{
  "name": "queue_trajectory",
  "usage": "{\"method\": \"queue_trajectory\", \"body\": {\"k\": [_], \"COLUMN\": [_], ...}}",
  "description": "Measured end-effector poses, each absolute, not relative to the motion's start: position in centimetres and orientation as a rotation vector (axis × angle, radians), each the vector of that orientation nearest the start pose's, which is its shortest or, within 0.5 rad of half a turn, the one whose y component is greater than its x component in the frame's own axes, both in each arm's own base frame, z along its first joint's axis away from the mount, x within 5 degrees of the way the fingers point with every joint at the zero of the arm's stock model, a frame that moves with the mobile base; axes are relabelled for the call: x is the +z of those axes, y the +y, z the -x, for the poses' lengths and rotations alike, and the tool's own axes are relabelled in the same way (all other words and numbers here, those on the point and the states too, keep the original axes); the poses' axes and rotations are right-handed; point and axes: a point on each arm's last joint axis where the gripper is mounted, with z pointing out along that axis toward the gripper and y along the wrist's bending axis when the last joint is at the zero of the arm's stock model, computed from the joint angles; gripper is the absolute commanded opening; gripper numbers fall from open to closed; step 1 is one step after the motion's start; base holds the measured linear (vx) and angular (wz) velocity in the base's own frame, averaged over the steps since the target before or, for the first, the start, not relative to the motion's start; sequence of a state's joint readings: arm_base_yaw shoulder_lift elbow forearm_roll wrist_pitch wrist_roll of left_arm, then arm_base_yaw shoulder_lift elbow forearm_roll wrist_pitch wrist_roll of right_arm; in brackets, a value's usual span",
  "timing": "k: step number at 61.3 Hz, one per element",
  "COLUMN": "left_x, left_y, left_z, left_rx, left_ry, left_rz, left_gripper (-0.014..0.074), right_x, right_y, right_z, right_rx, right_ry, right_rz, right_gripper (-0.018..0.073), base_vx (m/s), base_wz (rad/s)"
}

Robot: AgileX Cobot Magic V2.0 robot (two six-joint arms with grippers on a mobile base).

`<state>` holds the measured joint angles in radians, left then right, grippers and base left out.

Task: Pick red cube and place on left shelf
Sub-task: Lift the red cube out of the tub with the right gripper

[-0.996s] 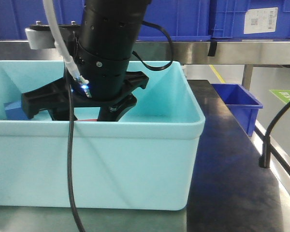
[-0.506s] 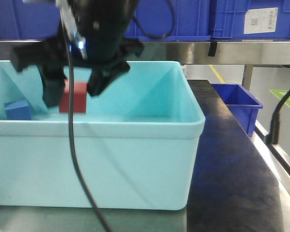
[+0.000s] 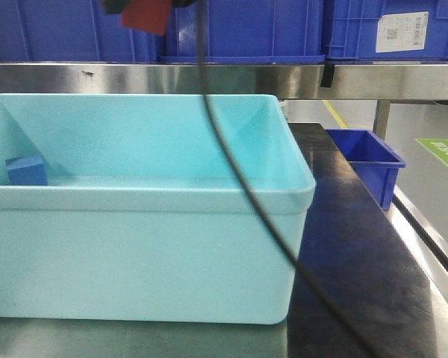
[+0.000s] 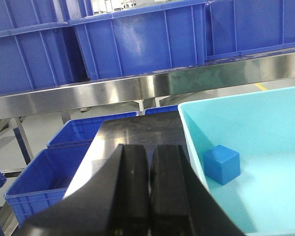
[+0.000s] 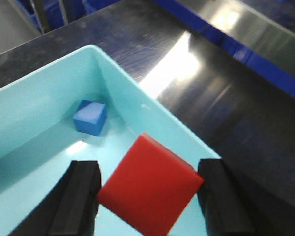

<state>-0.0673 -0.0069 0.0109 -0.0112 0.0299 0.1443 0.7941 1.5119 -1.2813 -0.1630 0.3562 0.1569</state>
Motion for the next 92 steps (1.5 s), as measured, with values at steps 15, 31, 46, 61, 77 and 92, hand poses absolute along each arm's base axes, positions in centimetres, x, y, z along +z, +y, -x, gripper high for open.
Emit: {"method": "queue_trajectory", "body": {"k": [15, 31, 46, 61, 77, 92], "left_x": [20.7, 20.7, 20.7, 20.7, 20.7, 20.7], "left_y": [-0.4, -0.4, -0.4, -0.4, -0.4, -0.4], "left_z": [-5.6, -5.6, -5.6, -5.6, -5.6, -5.6], "left_rx": [0.052, 0.052, 0.052, 0.052, 0.052, 0.052], "left_ry": [1.510, 1.510, 1.510, 1.510, 1.510, 1.510], "left_rz": [-0.152, -0.152, -0.152, -0.152, -0.152, -0.152], "left_gripper": [0.0106, 0.0106, 0.0106, 0.0106, 0.0106, 0.0106], "right_x": [35.6, 36.0, 35.6, 34.5, 33.2, 32.0], "right_y": [19.0, 11.9, 7.0, 3.8, 1.7, 1.2], "right_z": [-23.5, -20.7, -16.9, -13.3, -10.2, -8.8], "right_rx": [0.383, 0.303, 0.235, 0.172, 0.105, 0.099], "right_ry": [1.938, 1.913, 1.861, 1.804, 1.738, 1.717], "right_rz": [0.664, 0.493, 0.360, 0.247, 0.143, 0.126], "right_gripper": [0.0088, 0.0088, 0.0088, 0.0088, 0.0081, 0.0049], "base_vx": [0.00, 0.00, 0.00, 0.00, 0.00, 0.01], "base_wz": [0.00, 0.00, 0.00, 0.00, 0.00, -0.06]}}
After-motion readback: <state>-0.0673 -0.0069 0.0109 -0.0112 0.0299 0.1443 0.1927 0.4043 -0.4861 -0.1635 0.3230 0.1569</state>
